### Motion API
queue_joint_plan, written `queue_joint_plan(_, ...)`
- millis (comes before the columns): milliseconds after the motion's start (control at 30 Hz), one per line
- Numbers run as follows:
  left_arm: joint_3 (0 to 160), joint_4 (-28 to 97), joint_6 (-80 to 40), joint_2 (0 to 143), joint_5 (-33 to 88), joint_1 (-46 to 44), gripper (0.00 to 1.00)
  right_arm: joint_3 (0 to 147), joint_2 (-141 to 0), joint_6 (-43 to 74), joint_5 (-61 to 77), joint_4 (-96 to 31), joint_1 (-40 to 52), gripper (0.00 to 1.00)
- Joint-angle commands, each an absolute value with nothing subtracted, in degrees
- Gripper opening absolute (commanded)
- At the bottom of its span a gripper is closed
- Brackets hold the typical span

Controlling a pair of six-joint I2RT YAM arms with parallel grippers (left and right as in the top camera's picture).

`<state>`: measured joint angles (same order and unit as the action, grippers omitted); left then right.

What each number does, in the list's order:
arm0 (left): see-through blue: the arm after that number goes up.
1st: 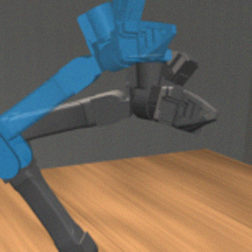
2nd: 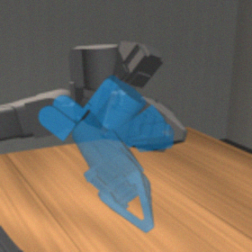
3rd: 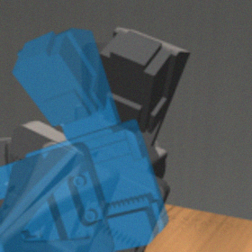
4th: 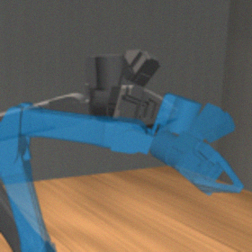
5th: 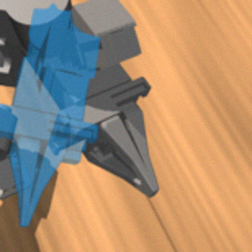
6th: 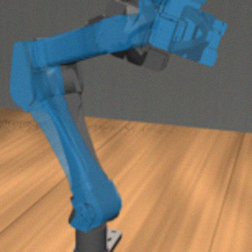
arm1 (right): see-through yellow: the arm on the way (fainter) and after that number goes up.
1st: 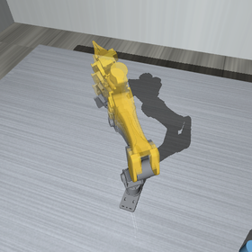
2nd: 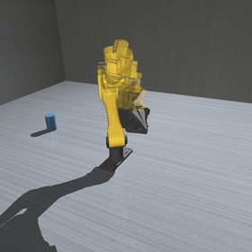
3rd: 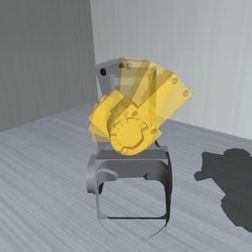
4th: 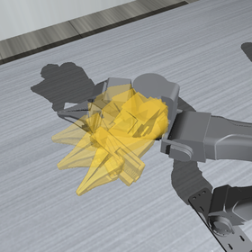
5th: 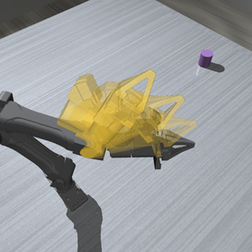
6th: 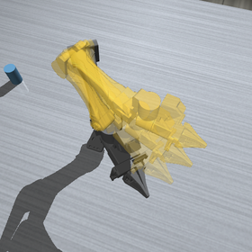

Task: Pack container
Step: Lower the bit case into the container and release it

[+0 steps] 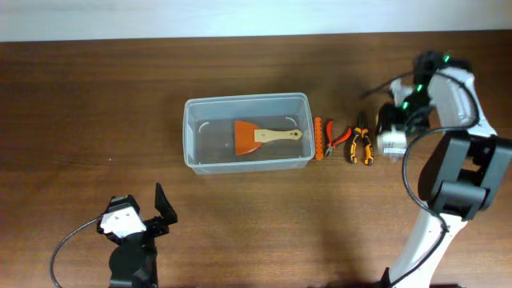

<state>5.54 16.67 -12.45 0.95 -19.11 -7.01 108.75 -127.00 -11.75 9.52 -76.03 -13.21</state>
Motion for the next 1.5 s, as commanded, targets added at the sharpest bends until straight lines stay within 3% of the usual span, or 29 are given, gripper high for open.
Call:
queue_joint_plan(0,5.3,16.7,-11.9,0.7,-19.3,-7.2,0.99,119.3,-121.6,-10.5,17.5,-80.7,-10.7,0.38)
queue_joint_plan(267,5.3,16.7,-11.9,0.7,-19.3,-7.2,0.99,138.0,-117.3,-10.0,18.2,-90.6,5.2,0.34)
queue_joint_plan(500,5.3,16.7,-11.9,0.7,-19.3,-7.2,0.99,138.2,-119.4,-11.2,11.9,-81.9,24.8,0.22)
queue_joint_plan(633,5.3,16.7,-11.9,0.7,-19.3,-7.2,0.99,133.6,-122.9,-22.8,9.8,-71.7,33.7,0.04)
queue_joint_plan(967,5.3,16.7,-11.9,0.7,-19.3,-7.2,0.99,122.3,-133.0,-54.7,9.8,-58.6,39.7,0.04)
queue_joint_plan(1100,5.3,16.7,-11.9,0.7,-19.3,-7.2,0.99,121.9,-137.2,-56.6,9.8,-55.0,39.3,0.05)
queue_joint_plan(1300,5.3,16.7,-11.9,0.7,-19.3,-7.2,0.99,122.2,-137.5,-52.2,8.3,-52.4,38.1,0.40)
queue_joint_plan(1333,5.3,16.7,-11.9,0.7,-19.3,-7.2,0.99,122.6,-137.1,-50.7,8.0,-52.5,38.0,0.53)
queue_joint_plan(1367,5.3,16.7,-11.9,0.7,-19.3,-7.2,0.99,124.3,-135.5,-46.8,7.9,-53.9,37.9,0.98)
queue_joint_plan(1467,5.3,16.7,-11.9,0.7,-19.3,-7.2,0.99,128.6,-132.3,-42.9,7.8,-58.5,37.8,0.98)
